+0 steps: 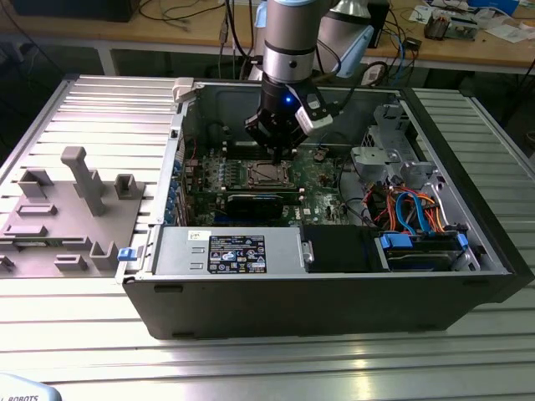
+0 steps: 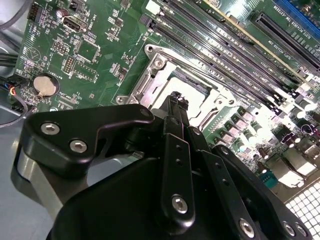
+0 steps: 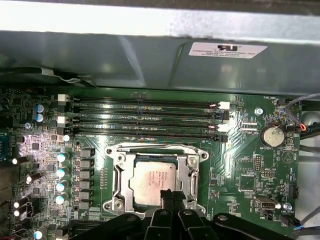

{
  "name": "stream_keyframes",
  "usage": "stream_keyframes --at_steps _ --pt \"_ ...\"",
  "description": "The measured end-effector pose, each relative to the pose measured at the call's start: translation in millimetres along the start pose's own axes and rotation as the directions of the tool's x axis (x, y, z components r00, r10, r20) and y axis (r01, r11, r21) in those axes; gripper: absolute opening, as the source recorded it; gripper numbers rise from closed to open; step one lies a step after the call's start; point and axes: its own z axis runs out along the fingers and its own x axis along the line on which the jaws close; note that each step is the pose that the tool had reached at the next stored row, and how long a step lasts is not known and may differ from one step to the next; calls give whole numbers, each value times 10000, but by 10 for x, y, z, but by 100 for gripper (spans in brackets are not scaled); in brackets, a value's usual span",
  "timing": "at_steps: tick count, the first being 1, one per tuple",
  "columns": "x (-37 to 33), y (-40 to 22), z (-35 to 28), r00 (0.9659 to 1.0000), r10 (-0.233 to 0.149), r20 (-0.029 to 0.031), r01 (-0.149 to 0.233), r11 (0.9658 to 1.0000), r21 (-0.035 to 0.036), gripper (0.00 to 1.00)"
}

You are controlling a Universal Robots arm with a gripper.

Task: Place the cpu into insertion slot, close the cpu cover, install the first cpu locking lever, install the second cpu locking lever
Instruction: 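Install the second cpu locking lever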

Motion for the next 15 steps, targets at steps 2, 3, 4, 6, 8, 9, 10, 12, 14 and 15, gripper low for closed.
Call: stream_keyframes --at_steps 2,3,4,6,8,9,10,12,14,15 --pt "2 -21 -1 10000 1 -1 -1 10000 4 11" --pt "2 -42 1 10000 1 0 -1 10000 -4 11" --pt "4 -94 2 10000 0 1 0 10000 -18 11" --pt "7 -159 4 10000 -1 1 1 10000 -21 11" --pt "10 -224 5 10000 1 1 -1 10000 -24 11" --pt "13 -271 6 10000 1 1 -1 10000 -26 11" --pt "15 -338 8 10000 0 1 0 10000 -31 11" --pt "18 -397 10 10000 -1 2 1 10000 -43 11" --pt "26 -448 11 10000 0 5 0 9999 -123 11" --pt "32 -470 12 10000 0 9 0 9998 -206 11"
